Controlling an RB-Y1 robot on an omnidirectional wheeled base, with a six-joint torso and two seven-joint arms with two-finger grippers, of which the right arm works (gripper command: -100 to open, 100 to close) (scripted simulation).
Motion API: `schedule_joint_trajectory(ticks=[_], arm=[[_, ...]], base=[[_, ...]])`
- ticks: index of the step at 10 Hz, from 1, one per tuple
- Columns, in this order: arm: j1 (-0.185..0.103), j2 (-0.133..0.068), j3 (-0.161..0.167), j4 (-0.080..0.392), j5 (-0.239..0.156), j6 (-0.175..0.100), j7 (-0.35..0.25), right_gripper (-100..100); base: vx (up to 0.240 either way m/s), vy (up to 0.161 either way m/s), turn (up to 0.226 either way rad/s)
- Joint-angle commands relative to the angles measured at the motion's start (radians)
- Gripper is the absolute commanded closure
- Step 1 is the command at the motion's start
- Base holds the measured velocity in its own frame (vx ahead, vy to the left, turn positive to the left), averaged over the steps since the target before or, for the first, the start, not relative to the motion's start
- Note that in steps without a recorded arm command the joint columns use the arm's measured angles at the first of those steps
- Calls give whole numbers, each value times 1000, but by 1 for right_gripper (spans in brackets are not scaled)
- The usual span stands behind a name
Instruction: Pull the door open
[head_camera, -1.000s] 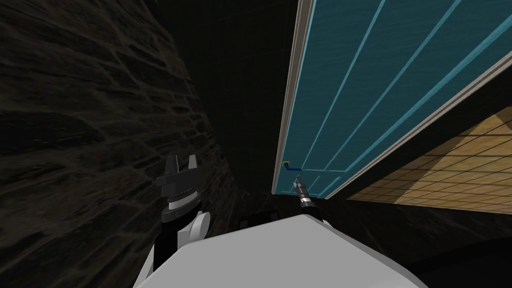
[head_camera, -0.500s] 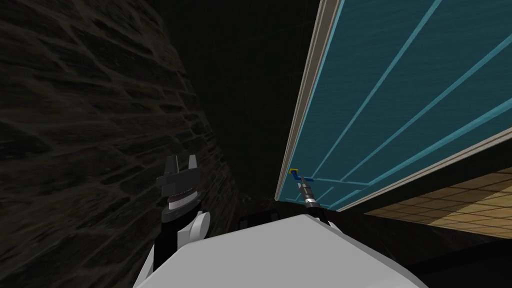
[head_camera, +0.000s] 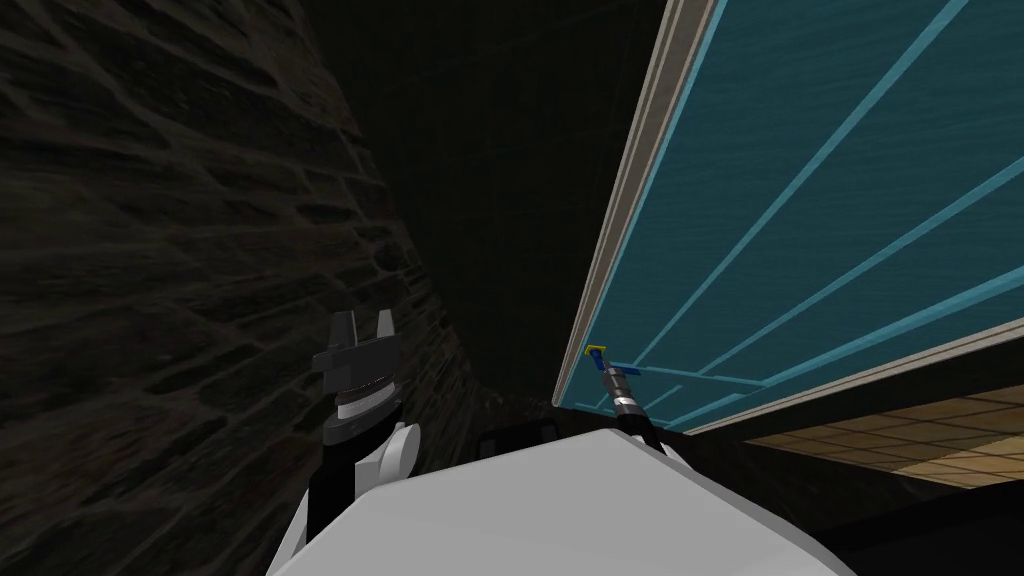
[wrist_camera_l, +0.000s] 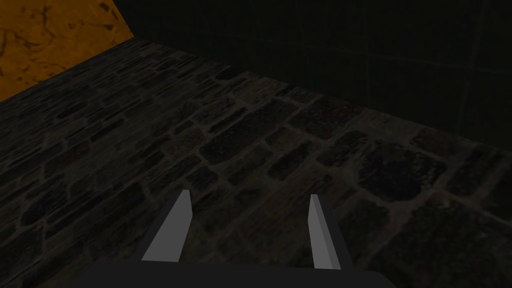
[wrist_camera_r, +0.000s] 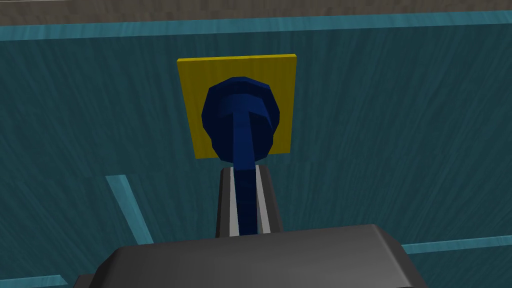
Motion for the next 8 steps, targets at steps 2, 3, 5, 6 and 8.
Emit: schedule_joint_trajectory(ticks=[2, 3, 5, 6, 8], arm=[[1, 0, 0, 0, 0, 0, 0, 100], [1, 0, 0, 0, 0, 0, 0, 100], [13, -10, 13, 2, 6, -12, -14, 100], [16, -13, 17, 3, 8, -16, -18, 100], [34, -31, 36, 3, 17, -39, -42, 100]], base=[[-17, 4, 3], [-6, 2, -1], [-65, -5, 64], [-199, -23, 107], [-230, -37, 131]])
